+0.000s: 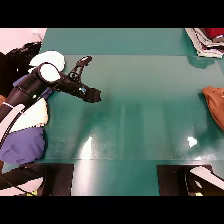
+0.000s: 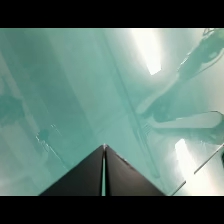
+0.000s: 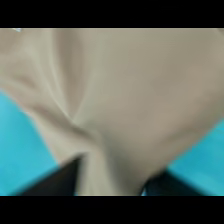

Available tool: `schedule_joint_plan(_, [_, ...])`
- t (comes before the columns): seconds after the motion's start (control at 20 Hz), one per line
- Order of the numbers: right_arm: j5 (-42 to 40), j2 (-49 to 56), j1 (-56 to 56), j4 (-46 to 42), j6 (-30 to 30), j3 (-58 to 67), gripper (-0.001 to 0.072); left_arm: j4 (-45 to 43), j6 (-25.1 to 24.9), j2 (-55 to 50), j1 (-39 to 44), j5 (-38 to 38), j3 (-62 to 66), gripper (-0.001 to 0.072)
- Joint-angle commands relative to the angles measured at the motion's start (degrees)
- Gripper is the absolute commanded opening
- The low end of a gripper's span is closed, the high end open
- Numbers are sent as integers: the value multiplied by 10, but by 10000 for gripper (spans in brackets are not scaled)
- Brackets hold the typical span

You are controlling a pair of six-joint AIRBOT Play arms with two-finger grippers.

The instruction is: Fold the shirts.

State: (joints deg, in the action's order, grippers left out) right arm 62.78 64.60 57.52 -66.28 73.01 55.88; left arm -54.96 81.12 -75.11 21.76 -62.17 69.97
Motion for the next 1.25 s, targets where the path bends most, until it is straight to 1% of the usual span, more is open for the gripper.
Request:
schedule_joint_plan(0.0, [100, 20, 41, -141, 8, 73, 579, 1, -2, 0, 0, 2, 0, 26])
schedule_joint_plan(0.1, [118, 20, 67, -136, 40, 116, 581, 1, -2, 0, 0, 2, 0, 26])
schedule_joint_plan(0.15, [118, 20, 71, -114, 43, 134, 580, 1, -2, 0, 0, 4, 0, 26])
schedule_joint_plan(0.25, [112, 20, 60, -18, 43, 157, 579, 1, -2, 0, 0, 20, 0, 26])
schedule_joint_plan(0.3, [108, 20, 38, 38, 43, 162, 578, 1, -2, 0, 0, 31, 0, 26])
schedule_joint_plan(0.35, [110, 20, 4, 88, 43, 162, 571, 1, -2, 0, 0, 47, 0, 26])
schedule_joint_plan(0.45, [124, 20, -89, 139, 43, 162, 571, 1, -1, 0, 0, 61, 0, 26])
schedule_joint_plan(0.6, [125, 20, -269, 147, 43, 162, 567, 1, -1, 0, 0, 62, 0, 26])
schedule_joint_plan(0.65, [122, 20, -324, 146, 43, 162, 490, 1, -1, 0, 0, 65, 0, 26])
schedule_joint_plan(0.7, [117, 20, -380, 146, 39, 162, 317, 1, -1, 0, 0, 68, 0, 26])
schedule_joint_plan(0.75, [109, 20, -428, 141, 39, 162, 182, 1, -1, 0, 0, 72, 0, 26])
schedule_joint_plan(0.85, [91, 20, -513, 136, 37, 162, 13, 1, -1, 0, 0, 77, 0, 26])
schedule_joint_plan(1.0, [71, 20, -599, 137, 32, 162, 14, 1, -1, 0, 0, 77, 0, 26])
schedule_joint_plan(1.2, [70, 20, -634, 137, 32, 162, 15, 1, -1, 0, 0, 77, 0, 26])
